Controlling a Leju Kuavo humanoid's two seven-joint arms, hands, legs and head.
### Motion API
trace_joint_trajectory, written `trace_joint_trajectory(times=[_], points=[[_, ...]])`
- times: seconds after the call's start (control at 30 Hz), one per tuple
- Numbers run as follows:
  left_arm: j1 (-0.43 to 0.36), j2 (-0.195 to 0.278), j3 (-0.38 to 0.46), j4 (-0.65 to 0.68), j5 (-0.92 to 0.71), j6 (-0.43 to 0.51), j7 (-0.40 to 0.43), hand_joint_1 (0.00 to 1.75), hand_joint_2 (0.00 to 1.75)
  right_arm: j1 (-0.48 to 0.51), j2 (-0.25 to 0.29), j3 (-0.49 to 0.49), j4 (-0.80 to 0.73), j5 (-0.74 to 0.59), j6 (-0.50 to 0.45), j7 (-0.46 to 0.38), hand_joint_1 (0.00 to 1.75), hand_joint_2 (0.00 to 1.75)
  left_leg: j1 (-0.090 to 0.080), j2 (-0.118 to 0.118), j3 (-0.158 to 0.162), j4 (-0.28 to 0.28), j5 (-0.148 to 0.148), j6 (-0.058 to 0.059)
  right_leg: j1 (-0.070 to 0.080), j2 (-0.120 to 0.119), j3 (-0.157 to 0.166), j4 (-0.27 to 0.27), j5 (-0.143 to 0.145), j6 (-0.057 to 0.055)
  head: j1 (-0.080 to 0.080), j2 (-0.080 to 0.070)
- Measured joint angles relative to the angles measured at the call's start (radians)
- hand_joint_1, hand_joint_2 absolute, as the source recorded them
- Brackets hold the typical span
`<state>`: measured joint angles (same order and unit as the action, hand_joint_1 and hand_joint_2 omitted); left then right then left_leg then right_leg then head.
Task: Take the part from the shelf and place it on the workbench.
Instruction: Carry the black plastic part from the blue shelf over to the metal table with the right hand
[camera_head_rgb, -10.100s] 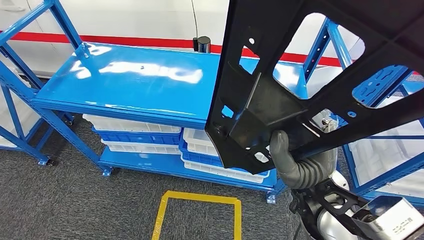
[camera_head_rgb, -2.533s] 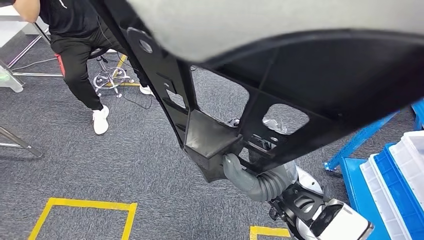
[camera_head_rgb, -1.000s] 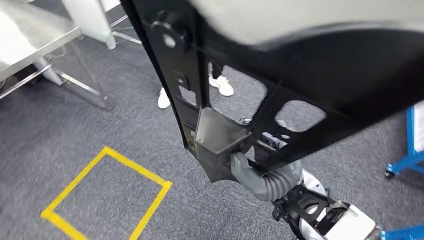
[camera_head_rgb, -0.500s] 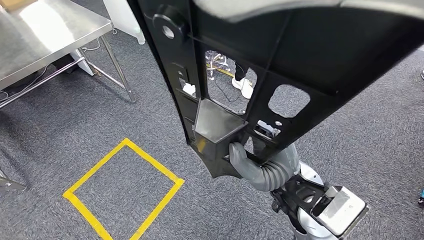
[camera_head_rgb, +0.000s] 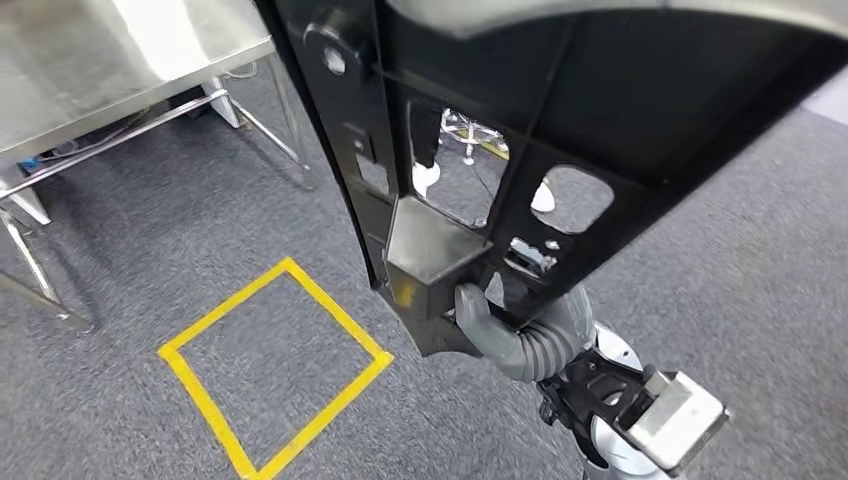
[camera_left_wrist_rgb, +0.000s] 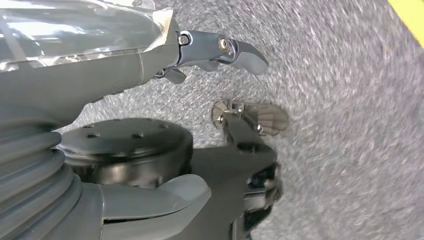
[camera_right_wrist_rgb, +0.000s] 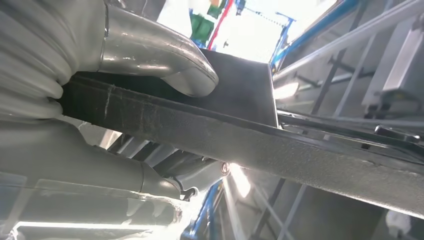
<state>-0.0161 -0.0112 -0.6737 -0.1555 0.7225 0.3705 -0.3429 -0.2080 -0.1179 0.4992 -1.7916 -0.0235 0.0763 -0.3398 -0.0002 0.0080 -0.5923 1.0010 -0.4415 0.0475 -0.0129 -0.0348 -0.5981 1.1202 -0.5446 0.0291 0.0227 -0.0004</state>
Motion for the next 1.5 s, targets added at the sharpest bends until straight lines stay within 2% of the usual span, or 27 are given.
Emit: trace_joint_trajectory(times=[0.07,0.1,0.13,0.17,0.23,0.3,0.37,0.4,0.47,0.53,0.57,0.6,0.63,0.67,0.7,0.77,0.83,0.9,0.97,1.07,1.13,1.17,1.2,1.27,1.33,1.4,1.5], points=[[-0.001,0.001,0.0,0.0,0.0,0.001,-0.001,0.0,1.75,0.003,-0.003,0.0,0.001,0.0,0.0,0.0,1.75,1.75,0.001,-0.022,-0.001,0.0,0.001,0.003,-0.001,0.027,-0.068,0.136,-0.052,-0.003,0.002,0.0],[-0.001,0.001,0.0,0.0,0.0,0.001,-0.001,0.0,1.75,0.005,-0.005,0.0,0.002,0.0,0.0,0.0,1.75,1.75,0.001,-0.034,-0.001,0.0,0.001,0.003,-0.001,0.03,-0.093,0.182,-0.063,0.001,0.002,0.0],[-0.001,0.001,0.0,0.0,0.0,0.001,-0.001,0.0,1.75,0.007,-0.006,0.0,0.003,0.0,0.0,0.0,1.75,1.75,0.002,-0.047,0.0,0.001,0.0,0.003,-0.002,0.031,-0.101,0.188,-0.058,0.008,0.002,0.0],[0.0,0.001,0.0,0.0,0.0,0.001,-0.001,0.0,1.75,0.007,-0.007,0.0,0.003,0.0,0.0,0.001,1.75,1.75,0.003,-0.06,0.001,0.002,0.0,0.002,-0.004,0.032,-0.087,0.152,-0.036,0.019,0.002,0.0],[0.0,0.001,0.0,0.0,0.0,-0.001,-0.002,0.0,1.75,0.007,-0.007,0.0,0.003,0.0,0.0,0.001,1.75,1.75,0.004,-0.084,0.002,0.007,-0.004,-0.005,-0.01,0.053,-0.023,0.01,0.026,0.038,0.002,0.0],[0.0,0.002,0.0,0.0,0.0,-0.003,-0.006,0.0,1.75,0.006,-0.007,0.0,0.004,0.001,-0.001,0.003,1.75,1.75,0.002,-0.101,-0.003,0.014,-0.008,-0.016,-0.013,0.071,0.02,-0.081,0.059,0.034,0.002,0.0],[0.003,0.004,-0.001,0.0,-0.001,-0.004,-0.008,0.0,1.75,0.006,-0.005,0.0,0.004,0.003,-0.004,0.007,1.75,1.75,0.002,-0.111,-0.008,0.014,-0.006,-0.026,-0.009,0.066,0.025,-0.091,0.064,0.019,0.002,0.0],[0.005,0.005,-0.002,0.0,-0.001,-0.004,-0.009,0.0,1.75,0.006,-0.003,0.0,0.004,0.005,-0.005,0.009,1.75,1.75,0.003,-0.108,-0.01,0.014,-0.007,-0.031,-0.011,0.06,0.026,-0.092,0.066,0.012,0.002,0.0],[0.006,0.006,-0.005,0.0,-0.002,-0.004,-0.01,0.0,1.75,0.006,0.003,0.0,0.002,0.007,-0.008,0.013,1.75,1.75,0.002,-0.073,-0.026,0.049,-0.03,-0.04,-0.016,0.047,0.029,-0.095,0.067,-0.003,-0.001,0.0],[0.004,0.006,-0.008,0.0,-0.002,-0.004,-0.01,0.0,1.75,0.007,0.006,0.0,0.0,0.011,-0.011,0.016,1.75,1.75,0.003,-0.029,-0.079,0.157,-0.088,-0.049,-0.016,0.028,0.031,-0.096,0.064,-0.017,-0.005,0.0],[0.004,0.005,-0.01,0.0,-0.002,-0.004,-0.01,0.0,1.75,0.008,0.006,0.0,-0.001,0.012,-0.012,0.017,1.75,1.75,0.005,-0.02,-0.115,0.226,-0.117,-0.051,-0.014,0.018,0.031,-0.096,0.063,-0.022,-0.005,0.0],[0.004,0.005,-0.01,0.0,-0.001,-0.004,-0.009,0.0,1.75,0.009,0.006,0.0,-0.001,0.014,-0.012,0.018,1.75,1.75,0.007,-0.016,-0.143,0.278,-0.133,-0.053,-0.012,0.008,0.031,-0.096,0.062,-0.023,-0.005,0.0],[0.004,0.005,-0.01,0.0,0.0,-0.004,-0.009,0.0,1.75,0.011,0.006,0.0,-0.001,0.016,-0.012,0.019,1.75,1.75,0.009,-0.014,-0.156,0.298,-0.13,-0.054,-0.011,-0.003,0.032,-0.096,0.061,-0.024,-0.005,0.0],[0.005,0.004,-0.01,0.0,0.001,-0.002,-0.008,0.0,1.75,0.012,0.006,0.0,-0.001,0.017,-0.012,0.02,1.75,1.75,0.01,-0.01,-0.148,0.278,-0.108,-0.053,-0.01,-0.012,0.034,-0.096,0.059,-0.024,-0.006,0.0],[0.005,0.004,-0.01,0.0,0.001,-0.001,-0.007,0.0,1.75,0.012,0.007,0.0,-0.001,0.018,-0.012,0.02,1.75,1.75,0.01,-0.002,-0.12,0.221,-0.074,-0.051,-0.01,-0.021,0.036,-0.096,0.057,-0.024,-0.006,0.0],[0.003,0.003,-0.01,-0.001,0.002,0.002,-0.006,0.0,1.75,0.012,0.007,-0.002,-0.002,0.018,-0.012,0.02,1.75,1.75,0.005,0.038,-0.047,0.084,-0.021,-0.042,-0.005,-0.035,0.043,-0.096,0.052,-0.018,-0.006,0.0],[0.0,0.002,-0.01,-0.003,0.001,0.003,-0.006,0.0,1.75,0.012,0.008,-0.004,-0.003,0.019,-0.013,0.02,1.75,1.75,-0.004,0.059,-0.017,0.025,-0.01,-0.032,0.001,-0.048,0.047,-0.096,0.047,-0.01,-0.004,0.0],[-0.001,0.001,-0.01,-0.006,0.001,0.004,-0.006,0.0,1.75,0.012,0.008,-0.007,-0.004,0.02,-0.013,0.021,1.75,1.75,-0.009,0.038,-0.018,0.021,-0.009,-0.022,0.002,-0.064,0.05,-0.098,0.044,0.001,-0.003,0.0],[0.001,-0.001,-0.01,-0.008,0.0,0.007,-0.007,0.0,1.75,0.013,0.008,-0.009,-0.006,0.02,-0.013,0.023,1.75,1.75,-0.005,0.018,-0.012,0.012,-0.004,-0.011,0.0,-0.043,0.043,-0.076,0.029,0.01,-0.002,0.0],[-0.001,-0.003,-0.01,-0.014,-0.001,0.011,-0.009,0.0,1.75,0.016,0.006,-0.016,-0.009,0.022,-0.013,0.025,1.75,1.75,0.001,-0.013,-0.009,0.006,0.001,-0.001,-0.003,0.017,-0.036,0.078,-0.037,0.006,0.001,0.0],[-0.001,-0.004,-0.011,-0.017,-0.001,0.011,-0.009,0.0,1.75,0.023,0.003,-0.021,-0.009,0.022,-0.013,0.025,1.75,1.75,0.001,-0.039,-0.01,0.007,0.001,0.002,-0.003,0.027,-0.087,0.167,-0.059,0.008,0.003,0.0],[0.0,-0.004,-0.011,-0.017,-0.002,0.011,-0.009,0.0,1.75,0.026,0.002,-0.023,-0.009,0.022,-0.013,0.026,1.75,1.75,0.001,-0.052,-0.009,0.008,0.001,0.001,-0.004,0.029,-0.088,0.161,-0.048,0.014,0.003,0.0],[0.001,-0.004,-0.011,-0.017,-0.003,0.011,-0.01,0.0,1.75,0.028,0.001,-0.024,-0.009,0.023,-0.013,0.026,1.75,1.75,0.002,-0.065,-0.008,0.008,0.001,0.001,-0.005,0.033,-0.069,0.116,-0.022,0.023,0.003,0.0],[0.001,-0.004,-0.013,-0.017,-0.008,0.011,-0.01,0.0,1.75,0.03,0.0,-0.027,-0.01,0.024,-0.013,0.026,1.75,1.75,0.002,-0.084,-0.006,0.012,-0.002,-0.005,-0.008,0.05,-0.01,-0.017,0.033,0.036,0.003,0.0],[0.003,-0.002,-0.016,-0.018,-0.011,0.01,-0.009,0.0,1.75,0.031,-0.002,-0.031,-0.012,0.028,-0.017,0.026,1.75,1.75,-0.002,-0.096,-0.008,0.017,-0.006,-0.013,-0.011,0.062,0.022,-0.088,0.058,0.029,0.004,0.0],[0.008,-0.001,-0.017,-0.018,-0.013,0.01,-0.008,0.0,1.75,0.033,-0.001,-0.034,-0.015,0.033,-0.023,0.026,1.75,1.75,-0.004,-0.098,-0.011,0.018,-0.006,-0.007,-0.012,0.062,0.026,-0.095,0.061,0.016,0.003,0.0],[0.01,0.001,-0.021,-0.018,-0.018,0.01,-0.008,0.0,1.75,0.038,0.001,-0.038,-0.017,0.032,-0.029,0.025,1.75,1.75,-0.004,-0.093,-0.007,0.013,-0.004,0.005,-0.011,0.066,0.026,-0.096,0.062,0.013,0.003,0.0]])
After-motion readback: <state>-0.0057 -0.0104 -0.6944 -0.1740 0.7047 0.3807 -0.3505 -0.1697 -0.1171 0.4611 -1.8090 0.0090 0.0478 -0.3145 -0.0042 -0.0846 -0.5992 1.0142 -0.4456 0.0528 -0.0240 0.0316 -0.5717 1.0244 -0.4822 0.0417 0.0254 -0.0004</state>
